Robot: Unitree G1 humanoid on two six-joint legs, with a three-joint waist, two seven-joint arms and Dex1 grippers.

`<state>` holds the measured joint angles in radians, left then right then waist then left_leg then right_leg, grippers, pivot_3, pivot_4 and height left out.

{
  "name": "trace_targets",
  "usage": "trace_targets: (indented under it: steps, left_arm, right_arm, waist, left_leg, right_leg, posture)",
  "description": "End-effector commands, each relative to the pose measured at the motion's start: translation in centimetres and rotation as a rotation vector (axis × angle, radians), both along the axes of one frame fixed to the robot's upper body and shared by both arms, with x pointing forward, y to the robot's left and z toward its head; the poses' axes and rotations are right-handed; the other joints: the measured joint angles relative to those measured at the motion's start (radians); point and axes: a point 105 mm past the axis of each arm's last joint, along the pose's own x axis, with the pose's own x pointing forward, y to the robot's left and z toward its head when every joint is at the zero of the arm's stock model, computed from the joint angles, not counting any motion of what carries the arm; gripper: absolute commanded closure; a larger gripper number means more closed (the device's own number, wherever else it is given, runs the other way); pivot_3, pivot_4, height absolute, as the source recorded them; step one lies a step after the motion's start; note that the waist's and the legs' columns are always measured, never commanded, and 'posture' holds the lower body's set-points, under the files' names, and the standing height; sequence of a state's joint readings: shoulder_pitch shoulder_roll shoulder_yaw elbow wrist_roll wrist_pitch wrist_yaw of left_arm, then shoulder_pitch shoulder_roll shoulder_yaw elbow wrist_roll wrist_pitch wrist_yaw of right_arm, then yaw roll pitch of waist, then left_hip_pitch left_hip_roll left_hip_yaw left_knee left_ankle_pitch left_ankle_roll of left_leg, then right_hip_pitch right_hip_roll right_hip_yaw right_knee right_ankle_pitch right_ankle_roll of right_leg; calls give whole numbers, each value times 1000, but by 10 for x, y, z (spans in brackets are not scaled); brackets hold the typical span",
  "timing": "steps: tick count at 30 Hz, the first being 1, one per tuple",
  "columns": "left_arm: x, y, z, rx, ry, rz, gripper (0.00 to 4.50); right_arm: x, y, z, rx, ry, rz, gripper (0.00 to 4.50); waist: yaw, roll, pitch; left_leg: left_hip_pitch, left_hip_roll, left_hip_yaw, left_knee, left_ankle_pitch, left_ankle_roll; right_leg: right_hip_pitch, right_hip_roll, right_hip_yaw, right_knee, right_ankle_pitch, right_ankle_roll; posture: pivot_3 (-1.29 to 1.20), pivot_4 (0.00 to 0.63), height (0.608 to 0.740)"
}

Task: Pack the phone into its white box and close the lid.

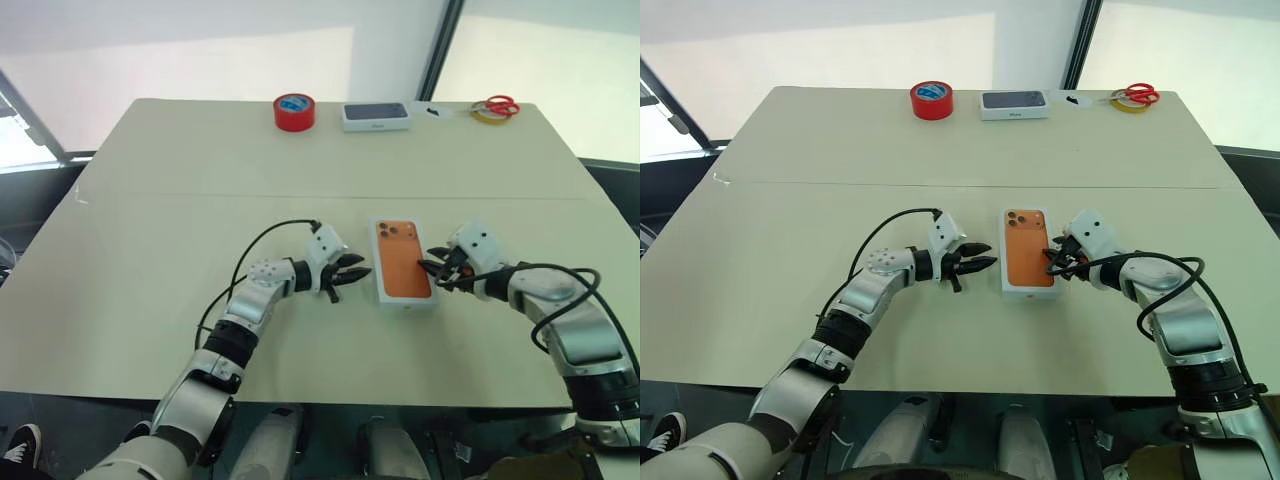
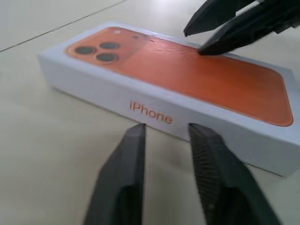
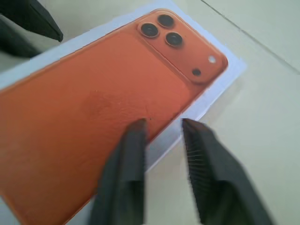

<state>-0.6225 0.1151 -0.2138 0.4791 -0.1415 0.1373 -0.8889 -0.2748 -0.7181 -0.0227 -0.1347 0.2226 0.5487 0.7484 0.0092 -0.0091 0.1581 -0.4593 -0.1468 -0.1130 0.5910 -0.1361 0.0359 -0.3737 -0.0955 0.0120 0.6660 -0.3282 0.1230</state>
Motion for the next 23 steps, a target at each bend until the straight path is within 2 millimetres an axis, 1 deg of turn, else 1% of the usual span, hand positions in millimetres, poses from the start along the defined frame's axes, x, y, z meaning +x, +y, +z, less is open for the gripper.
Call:
trace_targets:
  steps: [1,2,3,4,6,8,12,15,18,20,23]
  left_arm:
    - [0,11,47,-105,-86,-19,1121]
    - [-2,18,55,-112,-98,-27,602]
    - [-5,31,62,-112,-110,-31,96]
    - [-8,44,68,-100,-127,-32,15]
    - [-12,74,74,-83,-142,-6,15]
    - [-16,104,72,-54,-107,35,15]
    - [-25,153,74,-6,-87,124,15]
    - [-32,184,67,33,-54,202,15]
    - [-33,206,63,10,-6,276,15]
    - [-33,219,58,38,5,324,15]
    - [-33,229,59,76,-17,360,15]
  right_arm:
    - [-6,5,32,68,-94,91,1000]
    - [-9,2,37,74,-104,109,519]
    - [-13,-2,40,68,-106,130,12]
    - [-18,-6,43,65,-103,154,0]
    - [-28,-11,47,66,-92,199,0]
    - [-38,-18,50,83,-60,230,0]
    - [-42,-38,64,106,-78,203,0]
    - [-45,-51,62,45,-85,192,0]
    - [-44,-57,53,22,-56,179,0]
    - [-43,-57,49,14,-52,183,0]
    - [-41,-53,48,26,-51,193,0]
  waist:
    - [-1,0,0]
    - [-2,0,0]
    - [-2,1,0]
    - [-3,1,0]
    - [-7,1,0]
    - [-10,1,0]
    - [-17,2,1]
    - [-15,2,1]
    - [-15,2,1]
    - [-15,2,1]
    - [-19,2,1]
  left_leg:
    - [-1,0,0,0,0,0]
    - [-1,0,0,0,0,0]
    - [-1,0,0,0,0,0]
    - [-1,0,0,0,0,0]
    - [-1,0,0,-1,0,0]
    - [0,0,0,-2,0,0]
    - [1,0,0,-2,-1,-1]
    - [1,0,0,-2,-2,-1]
    - [1,0,0,-4,-2,-1]
    - [1,0,0,-4,-2,-1]
    - [1,0,1,-5,-2,-1]
  right_leg:
    - [-1,0,0,0,0,0]
    - [0,0,0,0,0,0]
    - [-1,0,0,0,0,0]
    - [0,0,0,0,0,0]
    - [-1,0,0,0,0,0]
    - [0,0,0,0,0,0]
    - [0,0,1,0,0,0]
    - [0,0,1,-1,0,-1]
    - [0,0,1,-2,-1,-1]
    - [0,-1,1,-2,-1,-1]
    - [-1,-1,1,-2,-1,-1]
  posture:
    - [0,150,736]
    - [0,150,736]
    - [0,150,736]
    - [0,150,736]
    - [0,150,736]
    - [0,150,736]
    - [0,150,736]
    - [0,150,736]
    - [0,150,736]
    - [0,150,736]
    - [0,150,736]
